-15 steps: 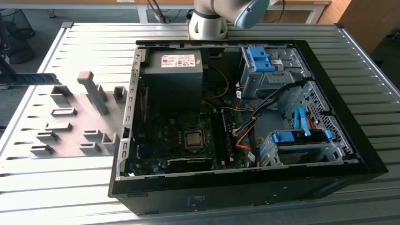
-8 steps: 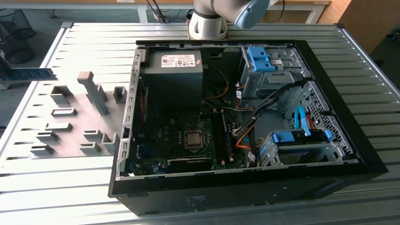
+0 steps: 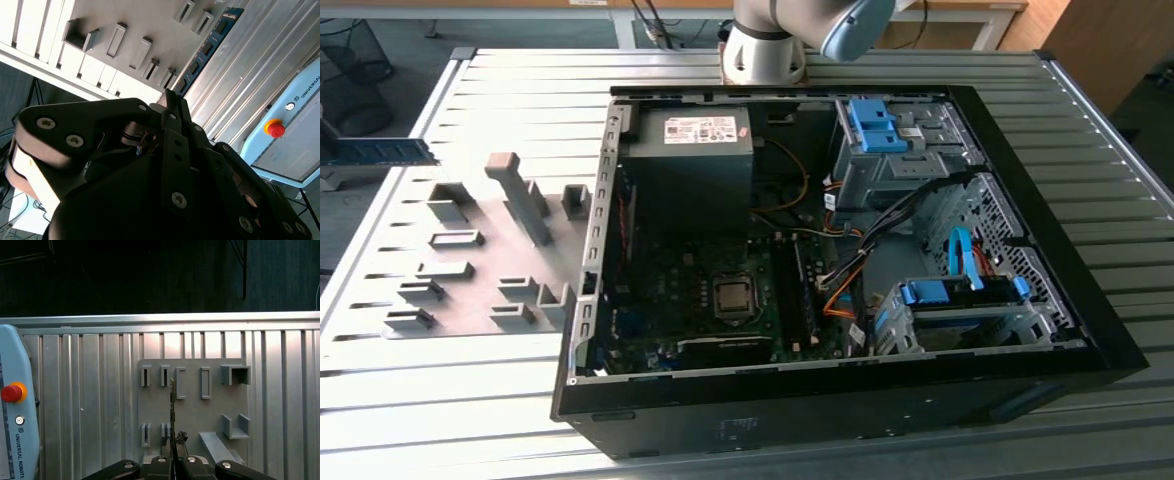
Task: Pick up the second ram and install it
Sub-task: 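Pick up the second ram and move it above second insertion slot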
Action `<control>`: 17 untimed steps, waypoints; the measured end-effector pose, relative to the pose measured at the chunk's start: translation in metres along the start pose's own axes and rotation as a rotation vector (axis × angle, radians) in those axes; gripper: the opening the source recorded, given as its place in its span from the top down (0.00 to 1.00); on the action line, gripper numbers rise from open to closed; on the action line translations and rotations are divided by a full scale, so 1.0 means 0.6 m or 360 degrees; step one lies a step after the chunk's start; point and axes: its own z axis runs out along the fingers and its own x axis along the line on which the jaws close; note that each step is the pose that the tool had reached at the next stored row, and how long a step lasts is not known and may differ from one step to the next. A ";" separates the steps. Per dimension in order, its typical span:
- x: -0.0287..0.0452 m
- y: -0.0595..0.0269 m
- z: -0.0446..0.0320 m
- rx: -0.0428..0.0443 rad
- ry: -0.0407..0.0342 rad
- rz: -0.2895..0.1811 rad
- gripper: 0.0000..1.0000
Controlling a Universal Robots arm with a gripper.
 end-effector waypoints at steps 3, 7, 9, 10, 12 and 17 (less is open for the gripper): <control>0.000 -0.001 0.000 0.0000 0.0000 0.0000 0.86; 0.000 -0.002 0.000 0.0000 0.0000 0.0000 0.86; 0.000 -0.003 0.000 0.0000 0.0000 0.0000 0.86; 0.000 -0.003 0.000 0.0000 0.0000 0.0000 0.86; 0.000 -0.004 0.000 0.0000 0.0000 0.0000 0.86; 0.000 -0.006 0.000 0.0000 0.0000 0.0000 0.86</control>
